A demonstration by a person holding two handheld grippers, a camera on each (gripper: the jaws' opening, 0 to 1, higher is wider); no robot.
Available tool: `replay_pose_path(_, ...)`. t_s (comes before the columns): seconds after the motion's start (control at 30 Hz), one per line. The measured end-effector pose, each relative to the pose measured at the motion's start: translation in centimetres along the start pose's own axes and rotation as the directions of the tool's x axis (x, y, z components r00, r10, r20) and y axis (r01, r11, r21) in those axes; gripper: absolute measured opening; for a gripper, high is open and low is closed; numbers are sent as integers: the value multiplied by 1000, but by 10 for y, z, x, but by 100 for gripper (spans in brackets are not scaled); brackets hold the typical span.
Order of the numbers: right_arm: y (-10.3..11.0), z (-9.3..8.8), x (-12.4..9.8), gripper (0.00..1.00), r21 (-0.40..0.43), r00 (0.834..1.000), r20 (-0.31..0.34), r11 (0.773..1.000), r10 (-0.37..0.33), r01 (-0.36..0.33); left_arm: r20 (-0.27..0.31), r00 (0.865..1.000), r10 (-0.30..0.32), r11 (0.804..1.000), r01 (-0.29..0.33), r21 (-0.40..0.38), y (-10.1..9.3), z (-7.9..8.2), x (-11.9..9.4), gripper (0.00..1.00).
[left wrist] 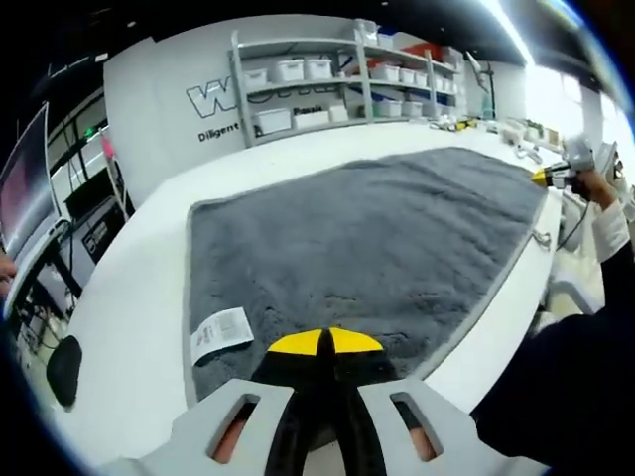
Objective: Open the folded towel by lifting each exposed corner and separating the folded layers until the towel lies flat within the target outline without major curled edges
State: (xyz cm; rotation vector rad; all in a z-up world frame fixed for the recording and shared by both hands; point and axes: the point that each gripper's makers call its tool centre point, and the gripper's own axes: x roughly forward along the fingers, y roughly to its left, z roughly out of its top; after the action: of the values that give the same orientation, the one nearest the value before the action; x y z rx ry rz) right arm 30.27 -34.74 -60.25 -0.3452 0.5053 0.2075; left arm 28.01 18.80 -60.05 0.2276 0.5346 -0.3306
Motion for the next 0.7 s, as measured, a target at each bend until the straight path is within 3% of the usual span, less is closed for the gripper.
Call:
replay_pose_path(0.37,2,-3,-5,0,0,1000,-1,1000,8,-8,14,999,29,999,-28,-40,-2,-3,-6,0)
replay_pose_path(0.47,4,-1,-8,0,-48,1000,-6,999,18,-18,30,1000,10,997,-8,-75,-3,-3,-7,0)
replay_pose_path(0.57,10,16,-13,0,-38,996,76,998,45,-42,89,995,-39,984,54,-171,-7,5,-8,0)
replay_pose_path(0.6,11,20,-15,0,-31,994,99,998,50,-47,127,990,-58,980,81,-182,-8,10,-10,0)
replay_pose_path(0.7,14,39,-21,0,-42,980,185,997,72,-65,171,981,-94,970,129,-208,-11,17,-14,0)
